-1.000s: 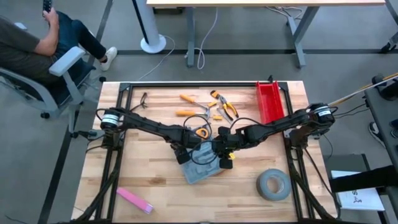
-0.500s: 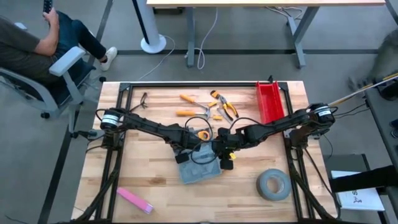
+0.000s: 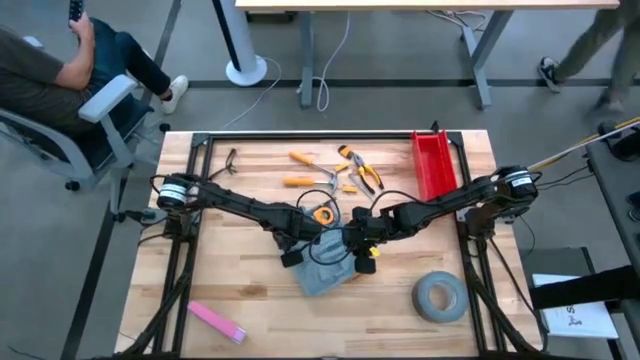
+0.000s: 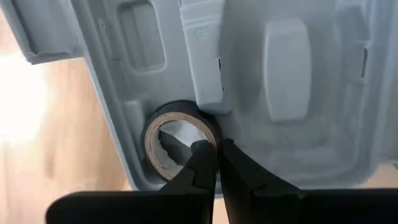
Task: Prefit tool cases
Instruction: Remove the black electrical tape from the gray pre-fit tool case
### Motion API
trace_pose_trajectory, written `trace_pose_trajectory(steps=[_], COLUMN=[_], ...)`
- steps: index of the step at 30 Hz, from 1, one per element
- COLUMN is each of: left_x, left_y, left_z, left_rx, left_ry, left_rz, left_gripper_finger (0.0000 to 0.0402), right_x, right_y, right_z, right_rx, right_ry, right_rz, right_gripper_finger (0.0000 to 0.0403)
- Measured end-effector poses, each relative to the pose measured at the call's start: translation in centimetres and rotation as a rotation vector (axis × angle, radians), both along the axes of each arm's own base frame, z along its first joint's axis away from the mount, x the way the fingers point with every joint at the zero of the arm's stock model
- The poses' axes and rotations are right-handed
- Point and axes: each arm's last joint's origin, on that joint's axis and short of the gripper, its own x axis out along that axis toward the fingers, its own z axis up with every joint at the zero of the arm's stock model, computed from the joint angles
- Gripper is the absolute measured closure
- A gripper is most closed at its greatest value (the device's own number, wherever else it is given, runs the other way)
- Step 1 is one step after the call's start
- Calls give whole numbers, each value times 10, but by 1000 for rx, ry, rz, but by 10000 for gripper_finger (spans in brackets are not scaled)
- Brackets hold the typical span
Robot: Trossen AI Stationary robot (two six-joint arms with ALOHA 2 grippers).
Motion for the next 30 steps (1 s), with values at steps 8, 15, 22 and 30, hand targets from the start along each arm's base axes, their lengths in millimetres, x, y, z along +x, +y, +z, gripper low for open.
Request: trace_pose_trajectory(steps=[8, 15, 22, 30], left_x=[-2, 2, 6, 7], left_y=[-1, -3, -6, -8], left_z=[10, 17, 24, 40], left_rx=[-29, -36, -64, -71], left_ry=[-22, -50, -74, -123], left_rz=[4, -2, -12, -17], left_gripper_finger=[400, 400, 400, 400], right_x=[-1, -8, -12, -13], right_y=[-3, -14, -15, -15], right_z=[-3, -16, -22, -27], right_rx=[1, 21, 22, 27], right_ry=[12, 59, 81, 103], right_rz=[-26, -101, -106, -119], right_gripper_finger=[304, 310, 325, 325])
